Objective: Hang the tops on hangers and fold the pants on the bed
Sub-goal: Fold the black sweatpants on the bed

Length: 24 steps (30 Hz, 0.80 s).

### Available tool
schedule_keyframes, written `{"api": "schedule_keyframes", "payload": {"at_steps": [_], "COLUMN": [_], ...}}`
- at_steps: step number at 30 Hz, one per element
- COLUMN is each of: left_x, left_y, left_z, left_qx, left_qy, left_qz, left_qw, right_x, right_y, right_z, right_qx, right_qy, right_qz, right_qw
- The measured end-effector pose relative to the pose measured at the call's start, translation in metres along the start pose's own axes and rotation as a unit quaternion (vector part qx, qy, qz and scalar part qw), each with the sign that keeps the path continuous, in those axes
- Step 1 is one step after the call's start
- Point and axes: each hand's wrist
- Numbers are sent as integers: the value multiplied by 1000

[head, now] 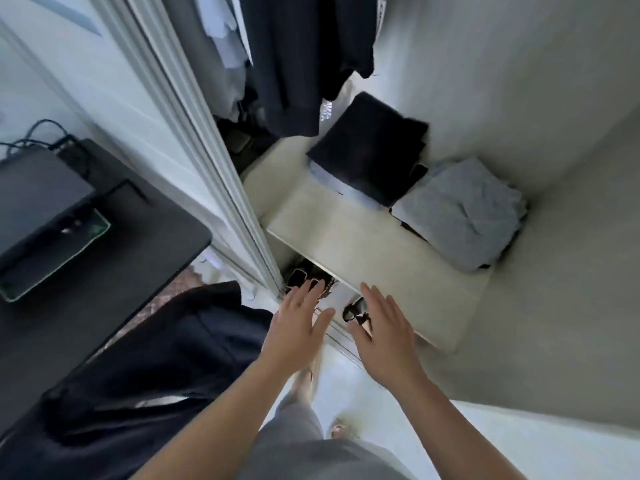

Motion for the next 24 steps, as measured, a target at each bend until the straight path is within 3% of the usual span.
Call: {"api": "schedule_keyframes", "payload": {"at_steps": [8,14,19,24], "left_x": [17,11,1,0], "left_y": [121,202,257,312], "left_z": [-40,-84,-116,-143], "left_qx": [129,286,406,524], "left_qy": [146,214,304,380], "left_qz": [46,129,221,324], "left_qw": [980,925,833,690], "right_x": [-27,-68,-105,-144], "right_y": [47,66,81,99], "right_z": [-43,-84,-121,-153], "right_qx": [108,156,186,189], "right_qy": [-129,-98,-81,-34], "right_qz": [-135,-240,-299,-321], "right_qw": [977,953,932,928]}}
Point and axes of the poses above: each hand's wrist, its own y-axis away from the middle knuckle, its own x-axis out of the back of the hand, z = x × y, and after that the axes turned 11 degrees about -y, right-handed
